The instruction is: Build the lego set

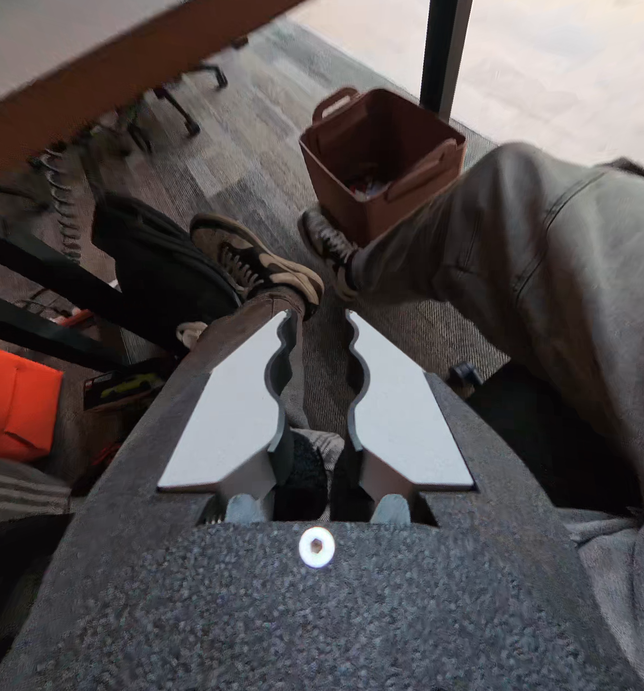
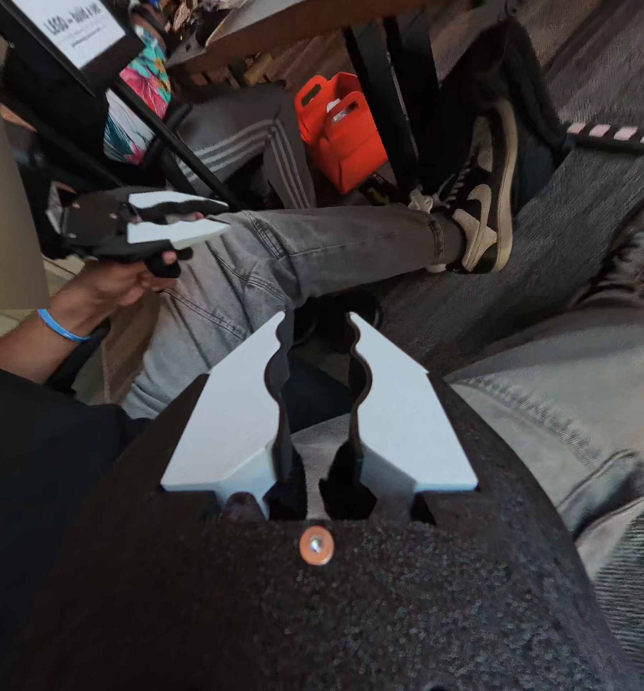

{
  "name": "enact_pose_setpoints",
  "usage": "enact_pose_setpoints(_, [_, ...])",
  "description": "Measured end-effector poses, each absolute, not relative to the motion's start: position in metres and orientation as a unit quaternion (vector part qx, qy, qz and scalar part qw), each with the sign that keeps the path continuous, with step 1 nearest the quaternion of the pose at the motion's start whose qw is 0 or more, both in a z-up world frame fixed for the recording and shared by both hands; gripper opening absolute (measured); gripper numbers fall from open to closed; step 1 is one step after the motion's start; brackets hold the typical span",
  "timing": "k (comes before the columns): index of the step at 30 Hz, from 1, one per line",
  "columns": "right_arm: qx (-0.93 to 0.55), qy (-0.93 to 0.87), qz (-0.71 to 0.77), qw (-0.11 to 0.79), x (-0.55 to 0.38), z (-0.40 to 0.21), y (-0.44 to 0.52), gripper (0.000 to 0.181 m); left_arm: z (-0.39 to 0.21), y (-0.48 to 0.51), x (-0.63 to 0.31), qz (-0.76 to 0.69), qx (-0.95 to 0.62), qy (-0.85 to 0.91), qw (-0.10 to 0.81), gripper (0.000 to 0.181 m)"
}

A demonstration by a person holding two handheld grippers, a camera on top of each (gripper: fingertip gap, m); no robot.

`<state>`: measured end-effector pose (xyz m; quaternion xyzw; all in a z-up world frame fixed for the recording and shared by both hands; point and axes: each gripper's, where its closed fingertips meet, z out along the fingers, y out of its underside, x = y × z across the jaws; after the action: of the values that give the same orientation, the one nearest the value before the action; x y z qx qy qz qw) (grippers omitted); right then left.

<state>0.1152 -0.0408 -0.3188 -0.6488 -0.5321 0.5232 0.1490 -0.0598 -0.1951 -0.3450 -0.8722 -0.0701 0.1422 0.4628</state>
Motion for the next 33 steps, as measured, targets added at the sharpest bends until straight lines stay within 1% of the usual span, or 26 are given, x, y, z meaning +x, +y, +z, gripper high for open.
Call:
enact_pose_setpoints(1, [-0.664, -0.498, 0.541, 0.137, 0.124, -0.325, -0.05, 0.025, -0.362, -0.197, -0.058, 0.139, -0.888, -0.065, 0.433, 0.023])
enact_pose_setpoints(3, [-0.681, -0.463, 0.555, 0.119, 0.126, -0.323, -0.053, 0.031, -0.396, -0.204, -0.051, 0.111, -0.918, -0.069, 0.374, 0.023])
enact_pose_setpoints(4, [-0.674, -0.463, 0.559, 0.135, 0.121, -0.314, -0.044, 0.023, -0.412, -0.208, -0.047, 0.092, -0.93, -0.071, 0.349, 0.024])
enact_pose_setpoints(5, [-0.675, -0.46, 0.552, 0.167, 0.114, -0.31, -0.028, 0.021, -0.424, -0.212, -0.047, 0.087, -0.938, -0.071, 0.329, 0.024])
enact_pose_setpoints(6, [-0.684, -0.47, 0.533, 0.166, 0.112, -0.311, -0.019, 0.024, -0.432, -0.215, -0.05, 0.092, -0.942, -0.069, 0.316, 0.024])
enact_pose_setpoints(7, [-0.681, -0.49, 0.52, 0.159, 0.111, -0.31, -0.013, 0.016, -0.437, -0.217, -0.054, 0.096, -0.943, -0.066, 0.311, 0.023])
enact_pose_setpoints(9, [-0.702, -0.478, 0.497, 0.18, 0.109, -0.325, 0.007, 0.011, -0.447, -0.218, -0.061, 0.087, -0.946, -0.068, 0.304, 0.023])
enact_pose_setpoints(11, [-0.705, -0.455, 0.528, 0.127, 0.1, -0.328, 0.004, 0.018, -0.457, -0.219, -0.066, 0.067, -0.95, -0.079, 0.294, 0.023])
enact_pose_setpoints(12, [-0.709, -0.454, 0.527, 0.118, 0.095, -0.332, 0.003, 0.021, -0.461, -0.22, -0.068, 0.059, -0.951, -0.083, 0.291, 0.023])
enact_pose_setpoints(16, [-0.714, -0.497, 0.475, 0.135, 0.086, -0.346, 0.002, 0.017, -0.473, -0.236, -0.067, 0.054, -0.961, -0.07, 0.262, 0.023])
enact_pose_setpoints(19, [-0.714, -0.513, 0.461, 0.123, 0.081, -0.354, -0.003, 0.017, -0.471, -0.248, -0.073, 0.072, -0.963, -0.065, 0.253, 0.023])
enact_pose_setpoints(26, [-0.704, -0.559, 0.395, 0.192, 0.075, -0.355, 0.022, 0.013, -0.463, -0.241, -0.073, 0.043, -0.959, -0.091, 0.263, 0.023])
enact_pose_setpoints(29, [-0.715, -0.535, 0.404, 0.199, 0.091, -0.352, 0.03, 0.013, -0.469, -0.23, -0.063, 0.029, -0.964, -0.072, 0.256, 0.023])
enact_pose_setpoints(31, [-0.733, -0.526, 0.379, 0.208, 0.114, -0.361, 0.042, 0.012, -0.472, -0.217, -0.055, 0.02, -0.969, -0.044, 0.244, 0.023])
enact_pose_setpoints(33, [-0.757, -0.503, 0.357, 0.216, 0.143, -0.37, 0.057, 0.011, -0.47, -0.193, -0.047, 0.01, -0.967, -0.027, 0.252, 0.023])
